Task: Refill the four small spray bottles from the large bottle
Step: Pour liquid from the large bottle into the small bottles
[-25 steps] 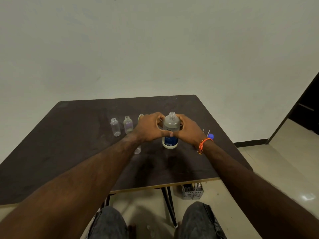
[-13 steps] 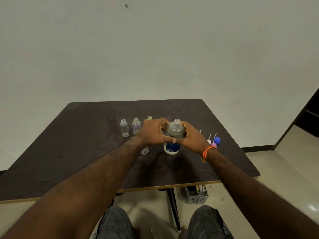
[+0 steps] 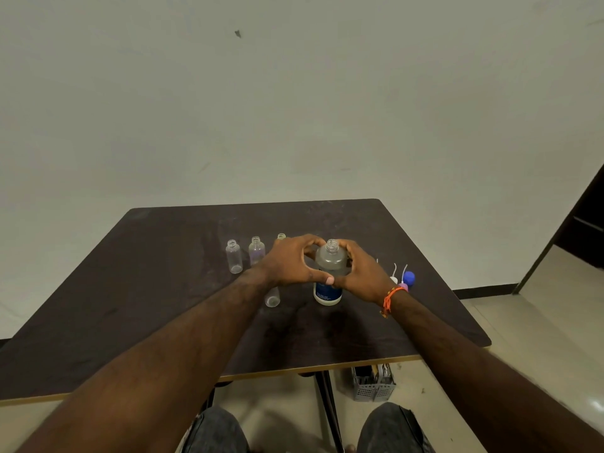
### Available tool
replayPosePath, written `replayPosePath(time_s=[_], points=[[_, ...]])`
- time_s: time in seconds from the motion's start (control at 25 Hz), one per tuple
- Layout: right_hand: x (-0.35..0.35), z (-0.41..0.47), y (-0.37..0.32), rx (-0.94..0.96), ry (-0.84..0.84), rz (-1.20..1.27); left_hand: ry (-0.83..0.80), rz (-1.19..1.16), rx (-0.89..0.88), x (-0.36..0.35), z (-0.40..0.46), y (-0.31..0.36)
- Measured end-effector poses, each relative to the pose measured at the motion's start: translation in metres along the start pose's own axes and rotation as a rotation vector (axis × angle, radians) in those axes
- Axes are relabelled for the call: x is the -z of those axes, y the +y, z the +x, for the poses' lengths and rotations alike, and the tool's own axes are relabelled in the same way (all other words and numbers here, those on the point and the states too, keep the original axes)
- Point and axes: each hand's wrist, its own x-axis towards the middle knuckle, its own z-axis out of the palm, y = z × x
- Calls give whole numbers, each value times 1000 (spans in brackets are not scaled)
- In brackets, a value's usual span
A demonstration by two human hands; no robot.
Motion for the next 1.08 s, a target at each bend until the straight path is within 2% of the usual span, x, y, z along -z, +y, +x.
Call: replayPosePath(time_s=[0.28, 0.44, 0.56, 0.64, 0.76, 0.84, 1.08], points=[[6, -3, 7, -47, -13, 17, 13, -21, -18, 3, 3, 6], [-1, -5, 11, -42, -36, 94, 224, -168, 24, 23, -16, -14], [-13, -6, 16, -18, 35, 140, 392, -215, 102, 21, -51, -48], [-19, -7, 17, -7, 79, 163, 375, -139, 164, 8, -75, -69], [-23, -6, 17, 11, 124, 163, 266, -111, 234, -9, -91, -81], [-25, -6, 13, 31, 131, 139, 223, -139, 225, -17, -89, -82], [-32, -7, -6, 70, 161, -21, 285, -92, 132, -22, -82, -87]])
